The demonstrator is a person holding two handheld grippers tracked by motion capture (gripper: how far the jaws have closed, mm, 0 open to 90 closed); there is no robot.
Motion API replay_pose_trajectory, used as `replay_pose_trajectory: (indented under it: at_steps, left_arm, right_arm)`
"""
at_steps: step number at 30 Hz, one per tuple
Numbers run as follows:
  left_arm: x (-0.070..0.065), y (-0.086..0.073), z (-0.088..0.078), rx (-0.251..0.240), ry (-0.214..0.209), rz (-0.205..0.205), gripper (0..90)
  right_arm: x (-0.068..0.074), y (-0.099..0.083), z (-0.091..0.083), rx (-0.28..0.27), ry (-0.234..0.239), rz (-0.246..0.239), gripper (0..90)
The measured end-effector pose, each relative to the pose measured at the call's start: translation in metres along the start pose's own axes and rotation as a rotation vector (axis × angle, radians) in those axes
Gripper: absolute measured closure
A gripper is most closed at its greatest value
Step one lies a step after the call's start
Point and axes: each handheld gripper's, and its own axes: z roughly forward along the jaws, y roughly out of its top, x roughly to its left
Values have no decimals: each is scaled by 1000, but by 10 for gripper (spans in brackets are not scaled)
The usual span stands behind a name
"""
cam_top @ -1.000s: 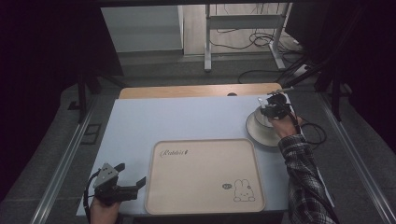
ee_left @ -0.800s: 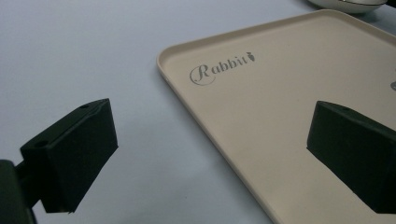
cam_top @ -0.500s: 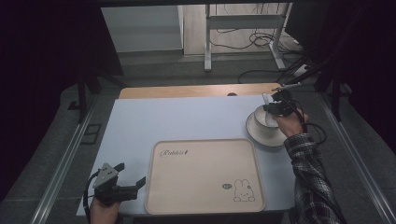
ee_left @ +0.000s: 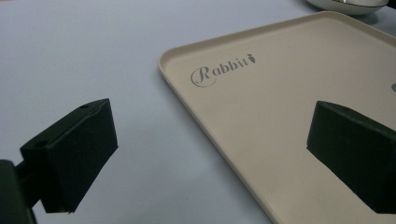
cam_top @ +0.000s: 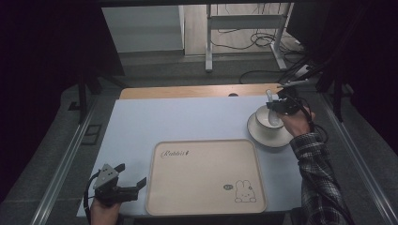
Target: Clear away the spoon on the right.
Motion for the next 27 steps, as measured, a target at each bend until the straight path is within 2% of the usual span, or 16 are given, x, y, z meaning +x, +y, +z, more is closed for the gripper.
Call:
replay_pose_trajectory:
  at_steps: [16, 27]
  left_arm:
    - [0, 0, 0, -1, 1, 2, 14]
    - [0, 0, 0, -3, 1, 2, 14]
  right_arm:
    - [14, 3, -23, -7, 26, -34, 752]
    - [24, -1, -38, 0, 68, -45, 752]
